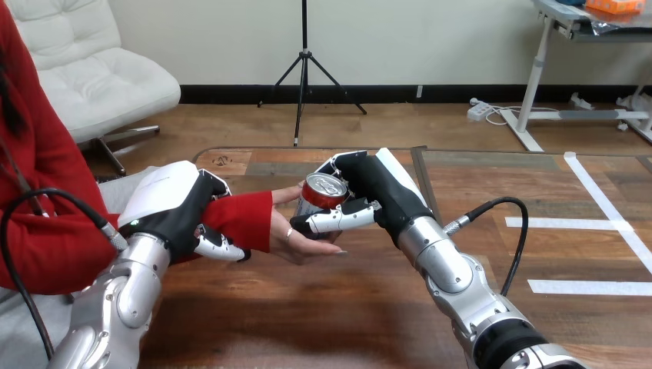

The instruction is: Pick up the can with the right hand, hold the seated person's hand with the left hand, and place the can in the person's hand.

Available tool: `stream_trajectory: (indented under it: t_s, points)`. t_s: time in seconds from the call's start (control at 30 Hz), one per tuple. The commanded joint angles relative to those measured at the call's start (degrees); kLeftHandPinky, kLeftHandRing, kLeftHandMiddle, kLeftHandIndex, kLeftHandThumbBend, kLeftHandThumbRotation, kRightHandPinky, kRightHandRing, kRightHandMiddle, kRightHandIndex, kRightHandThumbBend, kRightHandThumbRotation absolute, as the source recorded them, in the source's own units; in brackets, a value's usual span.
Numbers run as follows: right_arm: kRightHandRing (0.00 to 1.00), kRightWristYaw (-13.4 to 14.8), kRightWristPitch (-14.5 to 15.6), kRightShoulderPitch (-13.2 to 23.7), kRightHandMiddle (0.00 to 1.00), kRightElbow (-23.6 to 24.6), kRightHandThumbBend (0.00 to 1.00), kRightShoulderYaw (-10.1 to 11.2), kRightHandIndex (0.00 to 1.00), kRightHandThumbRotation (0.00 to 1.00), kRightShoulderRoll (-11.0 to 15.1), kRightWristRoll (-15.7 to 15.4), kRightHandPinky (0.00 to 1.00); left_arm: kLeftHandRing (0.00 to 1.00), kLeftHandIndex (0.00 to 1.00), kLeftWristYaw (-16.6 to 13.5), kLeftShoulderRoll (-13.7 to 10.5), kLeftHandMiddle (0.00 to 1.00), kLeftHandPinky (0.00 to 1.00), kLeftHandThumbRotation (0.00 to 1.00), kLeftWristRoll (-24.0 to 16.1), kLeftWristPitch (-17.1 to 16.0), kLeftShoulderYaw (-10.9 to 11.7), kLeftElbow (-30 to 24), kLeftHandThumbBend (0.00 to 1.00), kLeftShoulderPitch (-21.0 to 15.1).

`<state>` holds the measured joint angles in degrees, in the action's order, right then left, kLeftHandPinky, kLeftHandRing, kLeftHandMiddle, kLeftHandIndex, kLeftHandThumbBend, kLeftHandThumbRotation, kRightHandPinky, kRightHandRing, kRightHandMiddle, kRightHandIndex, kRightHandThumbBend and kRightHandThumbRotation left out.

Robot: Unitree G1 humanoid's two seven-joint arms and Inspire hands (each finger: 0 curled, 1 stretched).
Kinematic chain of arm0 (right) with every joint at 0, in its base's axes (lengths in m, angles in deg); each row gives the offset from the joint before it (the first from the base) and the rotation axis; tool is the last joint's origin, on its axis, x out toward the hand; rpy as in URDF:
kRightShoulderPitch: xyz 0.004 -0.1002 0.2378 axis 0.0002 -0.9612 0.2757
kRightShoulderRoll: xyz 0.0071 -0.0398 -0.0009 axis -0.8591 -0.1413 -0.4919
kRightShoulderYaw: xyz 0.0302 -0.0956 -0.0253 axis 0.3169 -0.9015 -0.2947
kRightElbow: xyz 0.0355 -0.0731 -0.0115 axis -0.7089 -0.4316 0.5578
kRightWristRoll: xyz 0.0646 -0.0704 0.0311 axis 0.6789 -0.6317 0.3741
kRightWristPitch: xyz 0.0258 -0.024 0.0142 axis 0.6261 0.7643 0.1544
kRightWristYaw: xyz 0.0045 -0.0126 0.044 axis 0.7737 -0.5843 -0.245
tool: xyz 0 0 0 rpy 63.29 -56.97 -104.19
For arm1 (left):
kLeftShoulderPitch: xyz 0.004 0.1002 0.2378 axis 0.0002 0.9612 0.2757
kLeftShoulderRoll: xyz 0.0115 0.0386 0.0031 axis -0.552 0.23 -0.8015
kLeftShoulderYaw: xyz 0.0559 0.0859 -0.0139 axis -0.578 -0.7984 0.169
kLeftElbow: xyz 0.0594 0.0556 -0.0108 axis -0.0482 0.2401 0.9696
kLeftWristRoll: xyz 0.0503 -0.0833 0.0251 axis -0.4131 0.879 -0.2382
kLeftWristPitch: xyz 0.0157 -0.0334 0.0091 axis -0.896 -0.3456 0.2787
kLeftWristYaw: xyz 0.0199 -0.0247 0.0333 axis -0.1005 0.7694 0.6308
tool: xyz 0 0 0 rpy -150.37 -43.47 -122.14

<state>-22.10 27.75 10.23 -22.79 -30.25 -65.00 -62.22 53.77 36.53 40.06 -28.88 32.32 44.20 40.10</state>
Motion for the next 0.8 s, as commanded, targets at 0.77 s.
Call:
stream_trajectory:
  t_s: [0.77]
  points:
    - [0.36, -0.4, -0.7, 8.1, 0.41, 9.0, 0.82, -0.3, 0.43, 0.0, -1.2, 0.8, 0.31, 0.26, 0.37, -3.7, 4.2, 0.35, 0.19, 0.0, 0.6, 0.1, 0.7, -3.9, 0.69, -11.1]
